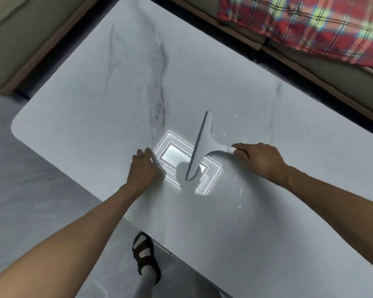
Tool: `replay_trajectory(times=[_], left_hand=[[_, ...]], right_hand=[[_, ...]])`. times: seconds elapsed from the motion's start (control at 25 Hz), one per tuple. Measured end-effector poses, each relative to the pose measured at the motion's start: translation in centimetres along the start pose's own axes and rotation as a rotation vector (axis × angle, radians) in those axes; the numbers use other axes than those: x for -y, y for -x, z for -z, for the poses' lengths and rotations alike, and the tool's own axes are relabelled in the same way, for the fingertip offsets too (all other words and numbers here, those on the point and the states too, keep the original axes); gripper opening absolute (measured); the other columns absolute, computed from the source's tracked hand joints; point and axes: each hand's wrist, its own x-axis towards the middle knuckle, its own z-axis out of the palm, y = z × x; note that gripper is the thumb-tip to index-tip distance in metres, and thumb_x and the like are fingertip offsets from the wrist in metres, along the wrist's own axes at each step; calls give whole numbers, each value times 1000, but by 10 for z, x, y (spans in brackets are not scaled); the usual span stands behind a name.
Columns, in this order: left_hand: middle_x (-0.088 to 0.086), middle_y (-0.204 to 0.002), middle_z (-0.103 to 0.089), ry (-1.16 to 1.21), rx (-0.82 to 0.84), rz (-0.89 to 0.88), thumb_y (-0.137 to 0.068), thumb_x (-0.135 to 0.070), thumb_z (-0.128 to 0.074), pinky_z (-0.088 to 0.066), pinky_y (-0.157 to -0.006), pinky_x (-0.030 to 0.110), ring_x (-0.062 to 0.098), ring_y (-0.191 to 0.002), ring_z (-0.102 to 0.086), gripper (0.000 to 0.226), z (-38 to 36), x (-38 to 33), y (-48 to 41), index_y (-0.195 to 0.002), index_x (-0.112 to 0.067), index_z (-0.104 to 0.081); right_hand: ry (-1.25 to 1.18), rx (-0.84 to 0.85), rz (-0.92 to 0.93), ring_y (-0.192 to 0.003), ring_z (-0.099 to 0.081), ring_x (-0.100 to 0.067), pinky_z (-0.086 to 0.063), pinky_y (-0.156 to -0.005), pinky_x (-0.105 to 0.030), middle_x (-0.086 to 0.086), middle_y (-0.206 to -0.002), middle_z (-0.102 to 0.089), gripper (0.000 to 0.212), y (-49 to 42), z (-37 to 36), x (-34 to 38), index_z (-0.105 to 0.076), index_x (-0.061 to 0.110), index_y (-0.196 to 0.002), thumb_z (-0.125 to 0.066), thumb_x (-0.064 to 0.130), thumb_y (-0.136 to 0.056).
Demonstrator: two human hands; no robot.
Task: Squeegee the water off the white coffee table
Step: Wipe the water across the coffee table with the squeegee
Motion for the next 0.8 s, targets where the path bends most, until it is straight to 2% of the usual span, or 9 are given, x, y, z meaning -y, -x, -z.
replay_trajectory(times=[0.08, 0.16, 0.24, 0.28, 0.4, 0.48, 0.56, 0.68, 0.8], left_hand=[[25, -135, -38, -124, 20, -34, -82, -20, -60, -42, -96, 46, 45, -120, -43, 65, -14, -24, -14, -139, -5, -33], [34, -149, -16, -261, 37, -19, -78, -38, -71, -26, -113, 54, 58, -132, -24, 99, -25, -41, -26, -150, -4, -11], [38, -154, 6, -291, 61, 1, -71, -49, -78, -9, -117, 60, 64, -138, 0, 124, -36, -49, -37, -153, -7, 5], [39, -154, 10, -301, 57, 1, -68, -51, -80, -7, -116, 61, 64, -138, 4, 130, -41, -50, -41, -153, -7, 8], [42, -152, 7, -360, 16, -15, -65, -54, -81, -13, -114, 63, 67, -137, 0, 133, -51, -48, -48, -153, -5, 6], [45, -151, 4, -378, 7, -32, -65, -56, -80, -18, -113, 64, 68, -136, -4, 132, -51, -47, -49, -153, -3, 4], [46, -150, 2, -395, 15, -36, -66, -56, -79, -20, -113, 64, 69, -135, -6, 132, -50, -48, -50, -153, -1, 4], [47, -150, 2, -417, 35, -34, -67, -58, -77, -21, -113, 63, 69, -135, -7, 132, -47, -51, -50, -153, -1, 4], [45, -151, 4, -412, 53, -32, -68, -57, -77, -20, -114, 62, 68, -136, -5, 131, -46, -51, -50, -153, -2, 5]], right_hand=[[47, -31, -101, -91, -63, -27, -44, -72, -34, 4, -105, -72, 37, 26, 6, -37, -53, 47, -124, -25, 51, -100], [84, -78, -176, -81, -61, -28, -40, -67, -34, 5, -96, -72, 39, 48, 15, -62, -56, 45, -119, -24, 53, -99], [4, -116, -234, -80, -59, -29, -38, -68, -34, 5, -95, -72, 38, 48, 29, -68, -59, 43, -117, -27, 54, -98], [-84, -136, -246, -86, -60, -31, -38, -70, -34, 3, -101, -72, 36, 37, 37, -63, -59, 43, -118, -30, 53, -98], [-261, -183, -206, -109, -59, -36, -43, -83, -39, -4, -122, -67, 37, -37, 64, -26, -55, 41, -126, -35, 51, -97], [-302, -168, -156, -122, -51, -38, -39, -98, -42, -7, -136, -58, 44, -94, 79, 7, -46, 36, -139, -32, 49, -99], [-329, -148, -117, -130, -44, -37, -35, -105, -41, -4, -145, -50, 47, -133, 85, 28, -37, 34, -146, -29, 46, -101], [-295, -113, -97, -129, -45, -39, -37, -105, -43, -4, -145, -51, 46, -133, 73, 23, -35, 36, -147, -29, 41, -103], [-222, -93, -129, -115, -54, -41, -43, -97, -44, -8, -131, -62, 44, -79, 51, -12, -33, 40, -147, -28, 41, -103]])
